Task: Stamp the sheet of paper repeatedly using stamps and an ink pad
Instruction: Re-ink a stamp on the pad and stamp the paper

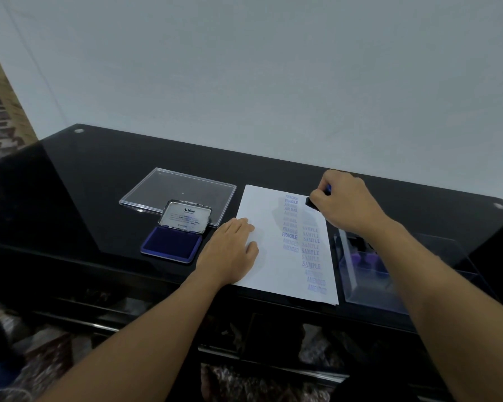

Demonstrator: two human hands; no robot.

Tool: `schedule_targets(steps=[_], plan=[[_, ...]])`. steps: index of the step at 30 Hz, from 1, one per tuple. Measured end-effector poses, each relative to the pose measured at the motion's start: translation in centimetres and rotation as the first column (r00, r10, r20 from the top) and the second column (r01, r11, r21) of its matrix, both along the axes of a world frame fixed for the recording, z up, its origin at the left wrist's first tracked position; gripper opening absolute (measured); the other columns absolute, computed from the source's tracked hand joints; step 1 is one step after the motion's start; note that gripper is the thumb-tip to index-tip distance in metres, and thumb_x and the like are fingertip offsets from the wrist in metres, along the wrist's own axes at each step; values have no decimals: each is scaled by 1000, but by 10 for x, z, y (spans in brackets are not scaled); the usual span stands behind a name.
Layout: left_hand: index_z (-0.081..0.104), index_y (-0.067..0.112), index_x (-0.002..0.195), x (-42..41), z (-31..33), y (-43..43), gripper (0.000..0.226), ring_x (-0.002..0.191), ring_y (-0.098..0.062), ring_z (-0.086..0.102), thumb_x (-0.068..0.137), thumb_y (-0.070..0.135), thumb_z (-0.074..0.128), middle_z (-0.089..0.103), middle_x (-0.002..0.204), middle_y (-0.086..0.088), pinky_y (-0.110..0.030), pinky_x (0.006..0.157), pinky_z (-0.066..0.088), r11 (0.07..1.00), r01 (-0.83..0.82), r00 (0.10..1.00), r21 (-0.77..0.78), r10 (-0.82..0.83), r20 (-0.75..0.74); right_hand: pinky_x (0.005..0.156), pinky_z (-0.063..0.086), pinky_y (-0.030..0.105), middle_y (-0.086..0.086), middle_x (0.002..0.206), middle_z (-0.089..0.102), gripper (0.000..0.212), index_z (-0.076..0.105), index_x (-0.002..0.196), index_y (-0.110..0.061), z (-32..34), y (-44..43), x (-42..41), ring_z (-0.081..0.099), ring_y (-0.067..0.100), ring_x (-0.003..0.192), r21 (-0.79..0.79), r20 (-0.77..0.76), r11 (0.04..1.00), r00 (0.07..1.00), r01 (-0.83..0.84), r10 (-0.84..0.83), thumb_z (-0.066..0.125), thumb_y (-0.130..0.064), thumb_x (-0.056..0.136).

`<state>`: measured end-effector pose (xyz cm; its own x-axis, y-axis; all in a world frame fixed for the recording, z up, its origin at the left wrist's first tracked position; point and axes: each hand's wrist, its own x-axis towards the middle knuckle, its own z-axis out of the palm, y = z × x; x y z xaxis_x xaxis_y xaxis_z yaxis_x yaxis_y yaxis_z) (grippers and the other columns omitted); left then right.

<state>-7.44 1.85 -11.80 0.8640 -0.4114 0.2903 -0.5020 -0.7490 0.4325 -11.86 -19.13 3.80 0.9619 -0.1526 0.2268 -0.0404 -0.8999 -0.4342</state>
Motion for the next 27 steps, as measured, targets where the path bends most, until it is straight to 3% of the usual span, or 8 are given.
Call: schedule_targets(steps=[17, 27], plan=[[49, 13, 138, -1, 1, 1, 44, 140, -17, 33, 96, 28, 45, 45, 148, -1, -34, 117, 27, 1000, -2, 1000, -23, 1, -20, 54, 43, 29, 6, 78, 63, 16, 54, 83, -14, -4, 3, -4, 51, 16, 61, -5, -44, 1000, 999, 10, -10, 54, -23, 96], [48, 20, 143, 0, 9, 6, 47, 146, -10, 22, 97, 30, 52, 34, 157, 6, -29, 117, 19, 984, -12, 979, -175, -24, -202, 56, 44, 32, 6, 82, 63, 16, 55, 84, -13, -3, 6, -15, 51, 18, 63, -20, -72, 1000, 997, 18, -20, 55, -24, 94]])
